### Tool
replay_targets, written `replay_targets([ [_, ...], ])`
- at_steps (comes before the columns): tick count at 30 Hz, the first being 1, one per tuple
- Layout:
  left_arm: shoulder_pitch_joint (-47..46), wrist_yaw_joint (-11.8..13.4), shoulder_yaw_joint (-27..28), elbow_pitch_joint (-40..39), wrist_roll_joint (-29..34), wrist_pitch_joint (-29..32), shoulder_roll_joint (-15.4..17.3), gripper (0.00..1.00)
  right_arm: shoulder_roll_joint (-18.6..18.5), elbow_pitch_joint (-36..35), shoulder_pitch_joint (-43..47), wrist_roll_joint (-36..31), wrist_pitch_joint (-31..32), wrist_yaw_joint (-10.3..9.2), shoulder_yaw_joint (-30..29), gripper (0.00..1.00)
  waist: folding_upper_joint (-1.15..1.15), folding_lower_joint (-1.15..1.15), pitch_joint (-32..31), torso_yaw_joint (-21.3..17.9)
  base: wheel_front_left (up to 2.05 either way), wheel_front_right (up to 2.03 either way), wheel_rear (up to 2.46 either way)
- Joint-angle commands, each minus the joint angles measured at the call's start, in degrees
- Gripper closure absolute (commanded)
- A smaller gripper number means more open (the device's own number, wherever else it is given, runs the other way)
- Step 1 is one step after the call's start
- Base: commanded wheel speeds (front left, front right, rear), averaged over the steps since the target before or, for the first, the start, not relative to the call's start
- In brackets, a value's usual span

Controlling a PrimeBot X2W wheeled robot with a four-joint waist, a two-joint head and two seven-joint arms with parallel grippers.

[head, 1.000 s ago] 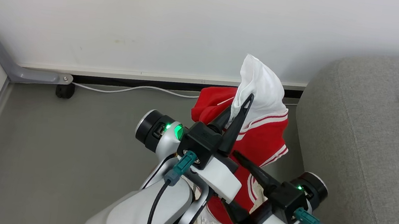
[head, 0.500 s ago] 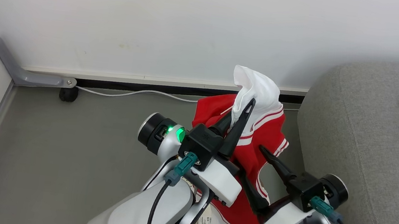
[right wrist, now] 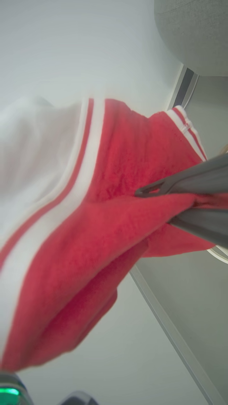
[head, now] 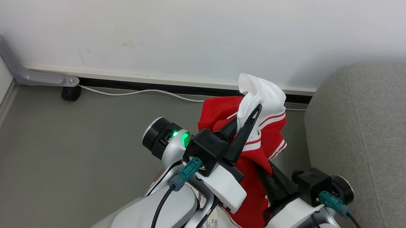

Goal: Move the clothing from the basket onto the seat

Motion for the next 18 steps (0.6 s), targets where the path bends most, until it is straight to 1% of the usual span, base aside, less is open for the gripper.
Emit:
replay_targets([
  [1,-2.48,-0.01,2.16,-0.95,-0.16,-0.57,0.25,1.0,-0.17,-1.6,-0.93,0.48,-0.34,0.07,0.46,1.0,0.0,0.0,0.07,-0.17,0.0,0.0,0.0],
  [2,-2.4,0.19,2.2,-0.64,-0.04,-0.58,0.34,1.0,-0.4,-1.86,-0.85,0.73,-0.34,0.07,0.47,1.0,0.0,0.0,0.15,-0.33,0.0,0.0,0.0],
  [3,-2.18,0.07,2.16,-0.28,-0.29,-0.52,0.35,0.96,-0.6,-2.16,-0.76,0.98,-0.34,0.07,0.38,1.0,0.0,0.0,0.23,-0.5,0.0,0.0,0.0],
  [4,-2.03,-0.11,2.15,-0.03,-0.52,-0.53,0.35,0.72,-0.84,-2.45,-0.68,1.21,-0.34,0.07,0.31,1.0,0.0,0.0,0.33,-0.68,0.0,0.0,0.0],
  [5,-1.92,-0.33,2.04,0.31,-0.63,-0.54,0.35,0.01,-1.05,-2.79,-0.64,1.43,-0.34,0.07,0.3,1.0,0.0,0.0,0.45,-0.92,0.0,0.0,0.0],
  [11,-1.19,-2.2,1.27,2.81,-1.36,-0.61,0.32,0.0,-2.7,-5.89,-0.14,2.64,-0.34,0.07,-2.38,1.0,0.0,0.0,1.07,-2.04,0.0,0.0,0.0],
  [18,-0.25,-5.97,0.55,5.7,-2.32,-0.7,0.93,0.0,-5.39,-9.87,0.34,4.07,-0.34,0.07,-7.51,1.0,0.0,0.0,1.46,-4.14,0.0,0.0,0.0],
])
